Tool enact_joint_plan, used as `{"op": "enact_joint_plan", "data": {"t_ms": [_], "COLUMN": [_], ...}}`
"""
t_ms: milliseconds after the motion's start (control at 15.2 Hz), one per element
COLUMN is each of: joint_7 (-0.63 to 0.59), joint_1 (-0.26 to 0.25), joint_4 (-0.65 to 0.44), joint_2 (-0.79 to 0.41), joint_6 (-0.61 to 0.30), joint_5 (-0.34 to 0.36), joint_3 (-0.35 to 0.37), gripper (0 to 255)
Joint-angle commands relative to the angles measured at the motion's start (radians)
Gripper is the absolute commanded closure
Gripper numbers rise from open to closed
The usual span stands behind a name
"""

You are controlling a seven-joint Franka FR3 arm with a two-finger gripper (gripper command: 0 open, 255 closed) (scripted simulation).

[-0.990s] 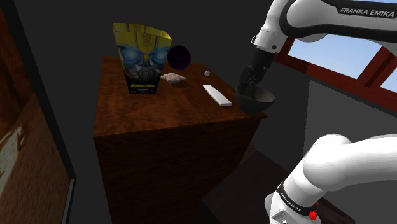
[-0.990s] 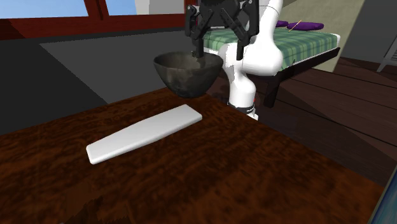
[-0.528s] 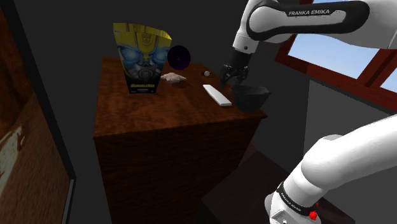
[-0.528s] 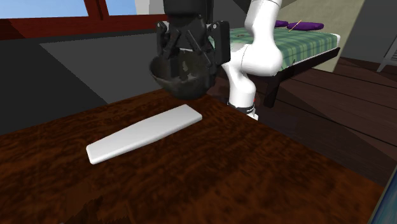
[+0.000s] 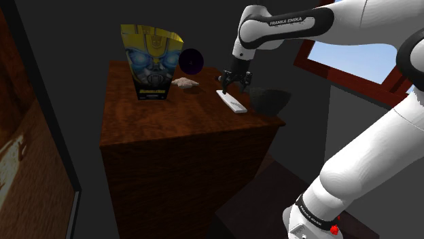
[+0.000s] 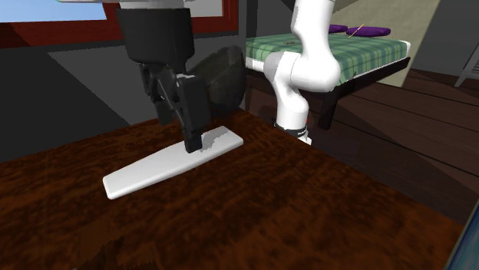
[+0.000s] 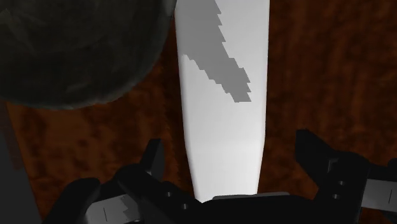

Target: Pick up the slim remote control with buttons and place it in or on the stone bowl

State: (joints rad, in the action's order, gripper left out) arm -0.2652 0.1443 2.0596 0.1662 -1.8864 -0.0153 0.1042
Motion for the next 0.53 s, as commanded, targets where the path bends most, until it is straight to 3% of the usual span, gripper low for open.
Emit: {"op": "enact_joint_plan", "data": {"t_ms": [0, 462], "joint_7": [-0.016, -0.017], "joint_1": [0.002, 0.001], "joint_4": [-0.005, 0.055], "joint_2": [-0.025, -0.039], "joint_6": [-0.018, -0.093], "joint_5": [0.005, 0.006], "joint_3": [0.002, 0.003], "gripper": [0, 0]}}
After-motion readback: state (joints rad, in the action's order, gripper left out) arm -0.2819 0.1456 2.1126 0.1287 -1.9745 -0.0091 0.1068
